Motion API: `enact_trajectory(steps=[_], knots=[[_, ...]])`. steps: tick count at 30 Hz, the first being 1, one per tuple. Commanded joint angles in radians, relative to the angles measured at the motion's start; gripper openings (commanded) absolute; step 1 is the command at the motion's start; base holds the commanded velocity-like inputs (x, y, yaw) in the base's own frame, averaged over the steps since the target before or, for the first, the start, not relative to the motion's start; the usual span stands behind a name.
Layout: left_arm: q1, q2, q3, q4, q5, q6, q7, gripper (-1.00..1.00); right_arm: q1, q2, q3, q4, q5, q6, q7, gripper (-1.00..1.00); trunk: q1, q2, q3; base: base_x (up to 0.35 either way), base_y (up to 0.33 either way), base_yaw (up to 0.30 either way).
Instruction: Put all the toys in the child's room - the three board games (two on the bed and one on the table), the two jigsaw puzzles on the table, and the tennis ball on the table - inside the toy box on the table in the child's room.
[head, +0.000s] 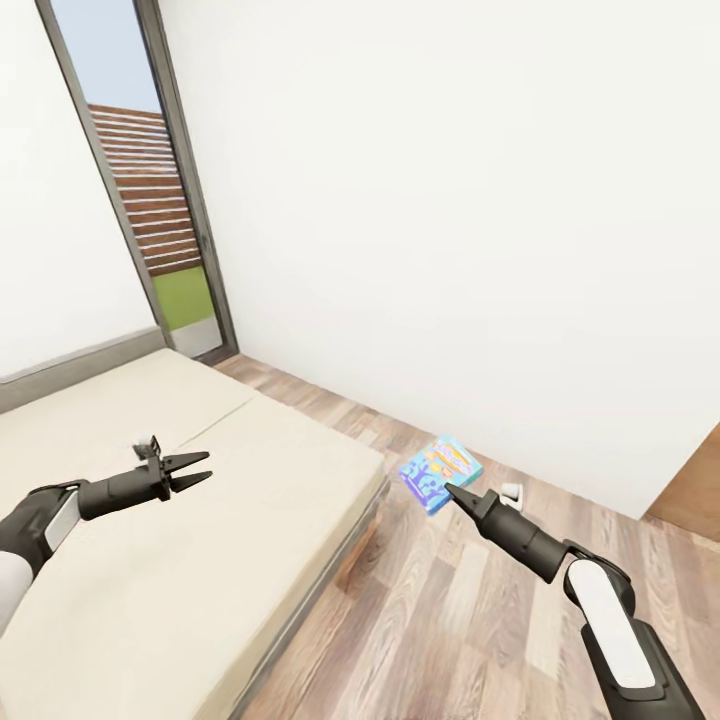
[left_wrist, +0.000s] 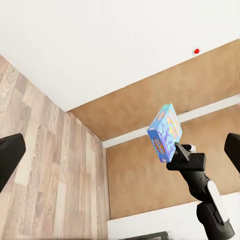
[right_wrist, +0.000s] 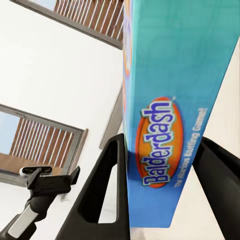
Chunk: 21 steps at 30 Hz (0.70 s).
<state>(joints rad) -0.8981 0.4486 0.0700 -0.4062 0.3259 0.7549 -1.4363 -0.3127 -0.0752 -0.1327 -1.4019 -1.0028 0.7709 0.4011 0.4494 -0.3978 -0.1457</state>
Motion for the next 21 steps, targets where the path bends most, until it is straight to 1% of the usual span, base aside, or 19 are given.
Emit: enact_trajectory(steps=[1,21], knots=[[-0.001,0.0,0.0,0.0,0.001,0.011,-0.003,1.0,-0.001,0.001,-0.002,0.0,-0.005,0.007,0.004,-1.0,0.001,-0.002,-0.003,0.0,0.0,-0.239],[0.0,-0.001,-0.001,0.0,0.001,0.011,-0.004,1.0,-0.001,0.001,-0.002,0.0,-0.004,0.005,0.003,-1.0,0.001,-0.002,-0.02,0.0,0.0,-0.234]])
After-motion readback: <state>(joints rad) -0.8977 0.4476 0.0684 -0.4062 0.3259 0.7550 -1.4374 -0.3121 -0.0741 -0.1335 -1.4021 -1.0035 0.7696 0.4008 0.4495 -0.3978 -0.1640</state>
